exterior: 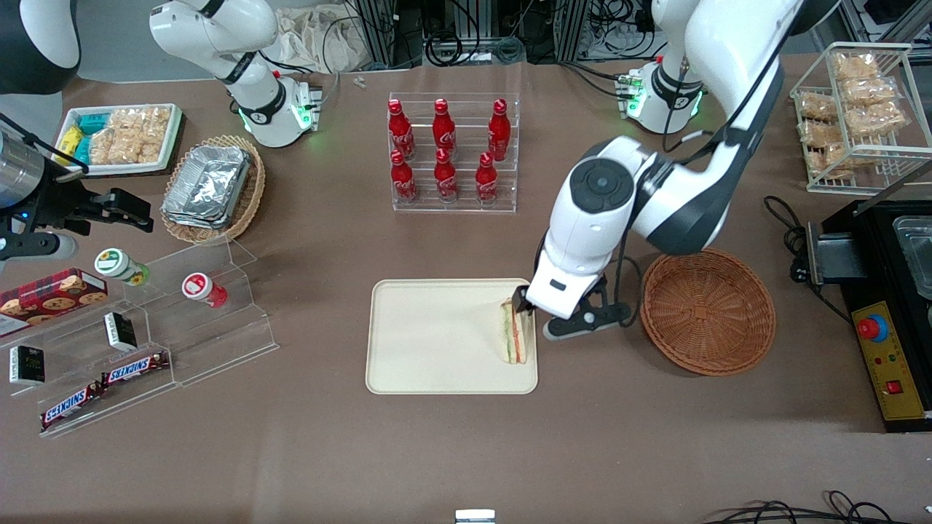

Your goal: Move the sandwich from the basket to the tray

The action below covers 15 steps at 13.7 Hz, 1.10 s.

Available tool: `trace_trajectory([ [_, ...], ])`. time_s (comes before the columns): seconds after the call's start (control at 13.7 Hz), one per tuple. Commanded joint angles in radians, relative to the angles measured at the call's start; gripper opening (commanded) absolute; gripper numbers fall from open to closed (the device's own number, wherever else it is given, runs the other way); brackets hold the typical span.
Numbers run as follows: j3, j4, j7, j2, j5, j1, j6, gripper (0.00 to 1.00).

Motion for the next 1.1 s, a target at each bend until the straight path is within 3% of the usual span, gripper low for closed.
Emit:
trace_trajectory([
  [0.0,0.081,-0.012,0.124,-0.097,-0.116,0.002,-0.112,0.99],
  [0.15,0.166,-0.014,0.252,-0.148,-0.211,0.002,-0.173,0.99],
  [0.51,0.328,-0.025,0.510,-0.288,-0.256,0.013,-0.392,0.99],
  [0.59,0.313,-0.025,0.577,-0.311,-0.294,0.115,-0.432,0.99],
  [0.66,0.292,-0.026,0.640,-0.340,-0.314,0.145,-0.463,0.99],
  [0.88,0.306,-0.083,0.717,-0.441,-0.319,0.218,-0.508,0.99],
  [1.02,0.362,-0.167,0.804,-0.533,-0.323,0.219,-0.509,0.99],
])
